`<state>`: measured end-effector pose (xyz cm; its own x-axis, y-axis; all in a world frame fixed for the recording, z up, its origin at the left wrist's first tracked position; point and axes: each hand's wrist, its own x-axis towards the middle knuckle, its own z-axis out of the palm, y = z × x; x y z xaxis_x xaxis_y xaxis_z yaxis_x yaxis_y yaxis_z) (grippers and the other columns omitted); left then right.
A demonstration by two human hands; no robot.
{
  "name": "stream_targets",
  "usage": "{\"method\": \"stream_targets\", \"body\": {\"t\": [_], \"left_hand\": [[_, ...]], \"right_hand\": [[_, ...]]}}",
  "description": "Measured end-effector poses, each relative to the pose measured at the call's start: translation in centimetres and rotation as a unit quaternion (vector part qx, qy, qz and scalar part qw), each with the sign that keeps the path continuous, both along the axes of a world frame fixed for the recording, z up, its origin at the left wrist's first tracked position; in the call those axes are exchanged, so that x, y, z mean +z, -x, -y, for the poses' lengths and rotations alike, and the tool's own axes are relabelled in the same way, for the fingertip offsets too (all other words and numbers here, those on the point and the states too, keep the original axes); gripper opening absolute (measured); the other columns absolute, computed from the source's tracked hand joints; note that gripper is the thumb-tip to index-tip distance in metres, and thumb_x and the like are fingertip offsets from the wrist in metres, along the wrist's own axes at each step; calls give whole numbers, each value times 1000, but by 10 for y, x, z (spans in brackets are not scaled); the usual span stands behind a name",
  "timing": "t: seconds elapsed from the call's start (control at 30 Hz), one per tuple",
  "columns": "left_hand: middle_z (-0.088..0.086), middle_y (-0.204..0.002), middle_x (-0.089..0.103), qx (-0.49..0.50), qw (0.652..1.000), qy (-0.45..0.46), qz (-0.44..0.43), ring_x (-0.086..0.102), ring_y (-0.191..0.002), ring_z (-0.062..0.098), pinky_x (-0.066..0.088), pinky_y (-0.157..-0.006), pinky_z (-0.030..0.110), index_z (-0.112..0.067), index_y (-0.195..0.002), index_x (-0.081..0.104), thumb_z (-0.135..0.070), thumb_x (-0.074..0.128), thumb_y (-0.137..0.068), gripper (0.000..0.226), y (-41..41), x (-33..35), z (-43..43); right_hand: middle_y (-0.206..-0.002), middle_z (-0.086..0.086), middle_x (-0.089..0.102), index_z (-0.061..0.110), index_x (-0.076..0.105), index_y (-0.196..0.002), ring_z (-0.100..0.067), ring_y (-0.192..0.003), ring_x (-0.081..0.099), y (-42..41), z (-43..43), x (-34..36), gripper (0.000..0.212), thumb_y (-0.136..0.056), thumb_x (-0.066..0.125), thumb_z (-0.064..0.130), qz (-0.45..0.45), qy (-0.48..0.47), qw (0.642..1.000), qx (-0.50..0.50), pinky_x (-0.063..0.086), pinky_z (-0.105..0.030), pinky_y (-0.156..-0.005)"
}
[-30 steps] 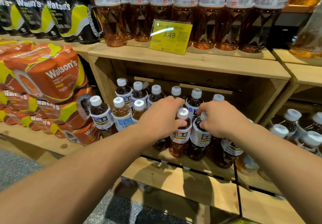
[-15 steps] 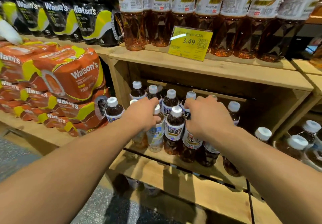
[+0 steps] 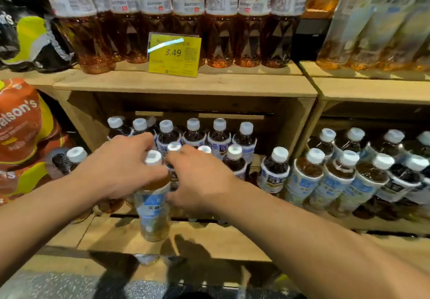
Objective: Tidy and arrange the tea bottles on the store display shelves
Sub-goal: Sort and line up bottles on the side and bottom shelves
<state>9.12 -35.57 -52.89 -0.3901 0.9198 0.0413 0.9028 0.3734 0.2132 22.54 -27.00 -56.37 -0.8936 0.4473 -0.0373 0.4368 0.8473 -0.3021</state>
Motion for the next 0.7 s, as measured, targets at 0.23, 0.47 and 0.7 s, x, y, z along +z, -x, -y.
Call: {"method": "stream_targets", "body": {"t": [0.23, 0.47, 0.7], "left_hand": [[-9, -51, 61, -48, 993, -89, 67, 56, -48, 14, 49, -49, 37, -28, -67, 53, -40, 82, -57, 33, -56, -21, -24], [-29, -67, 63, -156, 982, -37, 100, 58, -57, 1, 47, -51, 31, -29, -71, 58, -46, 76, -64, 26, -136, -31, -76], [-7, -69, 64, -278, 946, -32, 162, 58, -66, 6, 47, -60, 31, -33, -82, 62, -76, 49, -72, 46, -230, -33, -127]], "right_hand": [[-112, -7, 65, 14, 52, -121, -29, -96, 61, -56, -15, -10, 65, -77, 81, 51, -16, 132, 989, -59, 46, -36, -73], [-106, -5, 63, 20, 49, -101, -26, -94, 59, -154, -39, -7, 45, -80, 80, 44, -15, 147, 977, -156, 44, -34, -73], [-108, 1, 68, 24, 59, -122, -23, -96, 63, -260, -64, -31, 63, -71, 83, 52, -22, 138, 950, -280, 53, -35, -75]]}}
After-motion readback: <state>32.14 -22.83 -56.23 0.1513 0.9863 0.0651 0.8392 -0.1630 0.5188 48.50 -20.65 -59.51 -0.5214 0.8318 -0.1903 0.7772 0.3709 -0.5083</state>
